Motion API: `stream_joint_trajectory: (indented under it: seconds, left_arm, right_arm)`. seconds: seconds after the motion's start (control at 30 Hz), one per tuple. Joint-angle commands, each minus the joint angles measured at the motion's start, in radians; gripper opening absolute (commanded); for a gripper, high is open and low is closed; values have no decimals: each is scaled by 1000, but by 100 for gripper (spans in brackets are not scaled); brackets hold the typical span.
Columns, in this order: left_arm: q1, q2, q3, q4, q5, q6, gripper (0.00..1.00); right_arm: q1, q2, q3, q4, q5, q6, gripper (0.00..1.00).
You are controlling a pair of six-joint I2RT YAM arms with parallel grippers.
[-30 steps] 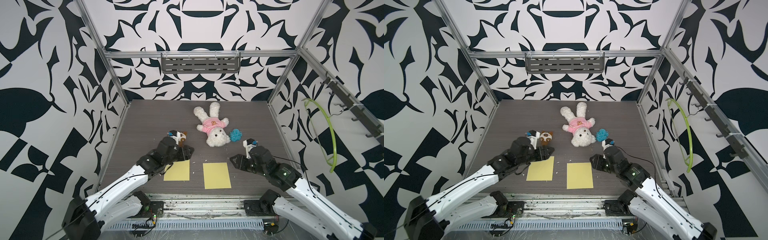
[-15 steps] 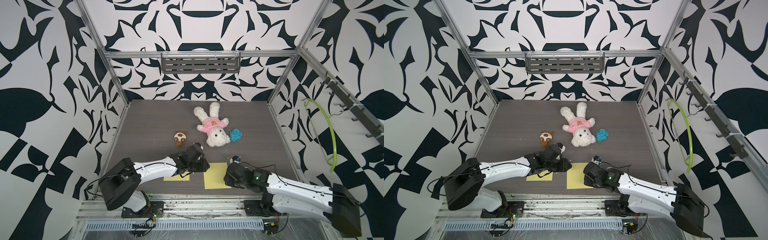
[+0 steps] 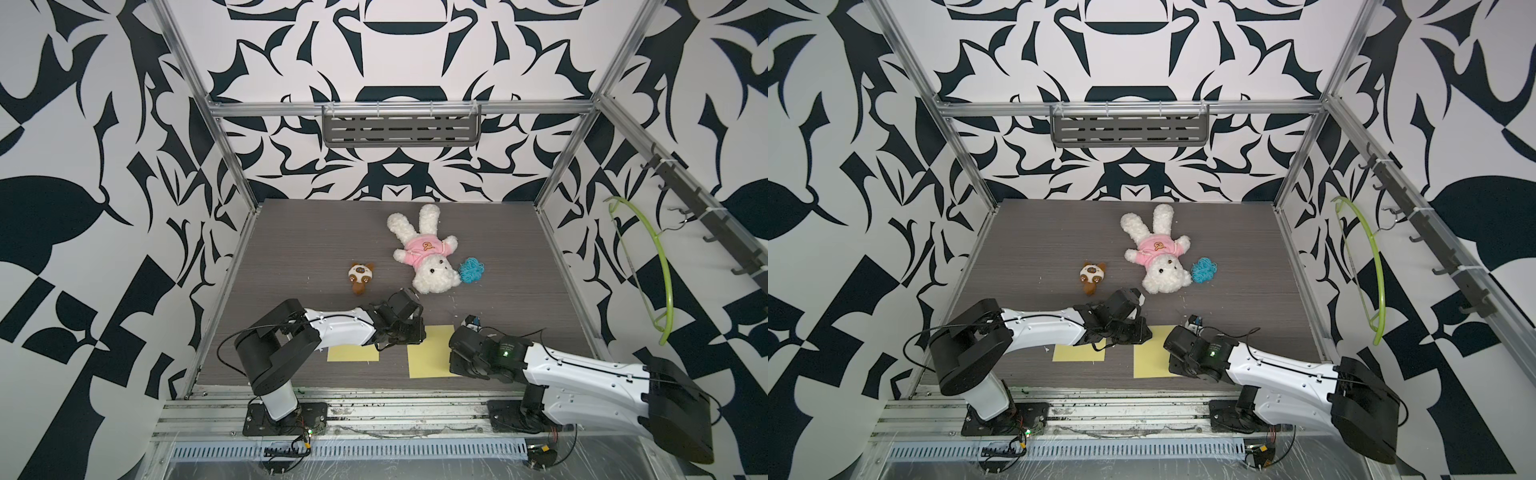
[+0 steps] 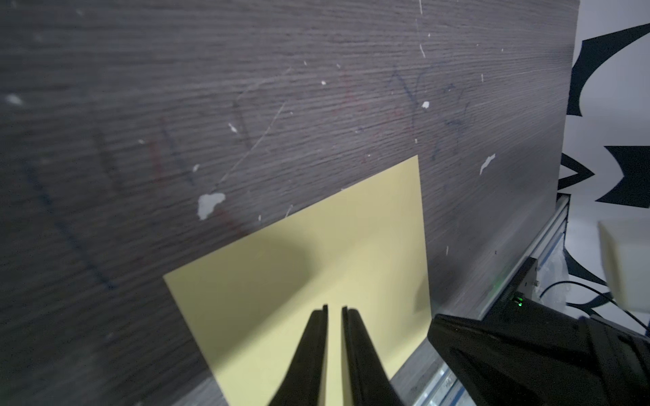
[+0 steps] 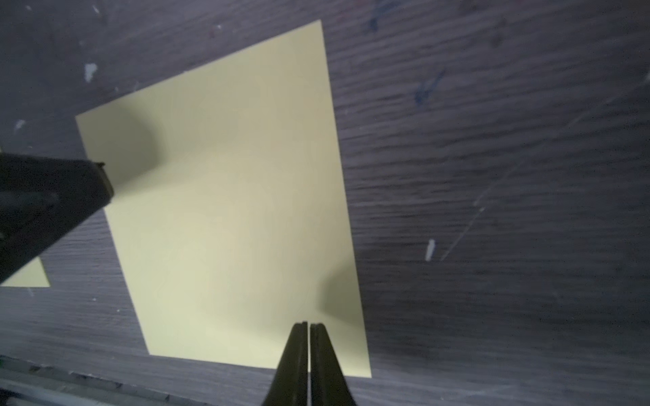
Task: Fold the square paper diagonally
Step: Adjust the paper at the center of the board.
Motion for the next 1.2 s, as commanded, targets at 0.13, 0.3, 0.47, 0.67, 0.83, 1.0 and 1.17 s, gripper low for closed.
stream_joint_trajectory:
  seconds: [0.13,0.3,0.47,0.67,0.83,1.0,1.17]
  left_arm:
    - [-10,51,1,-21,-21,-5,12]
    - [-10,55,-20,-29,-37,-18,12]
    - [-11,34,-65,-28,-74,-62,12]
    - [-11,-16,-79,-148,-203,-155,12]
    - [-11,-77,-79,-247,-317,-254,11]
    - [-23,-150,-132,-221,-344,-369,11]
    - [-30,-154,-145,-161,-291,-403,12]
  right_arm:
    - [5,47,10,-9,34,-16,10]
    - [5,83,12,12,35,-19,10]
    - [-31,141,32,17,35,-65,10]
    - [-110,222,106,6,-1,-208,10]
    - [-141,320,197,-5,-26,-368,10]
    - [-171,416,272,4,-77,-554,10]
    - [-222,477,313,54,-151,-681,10]
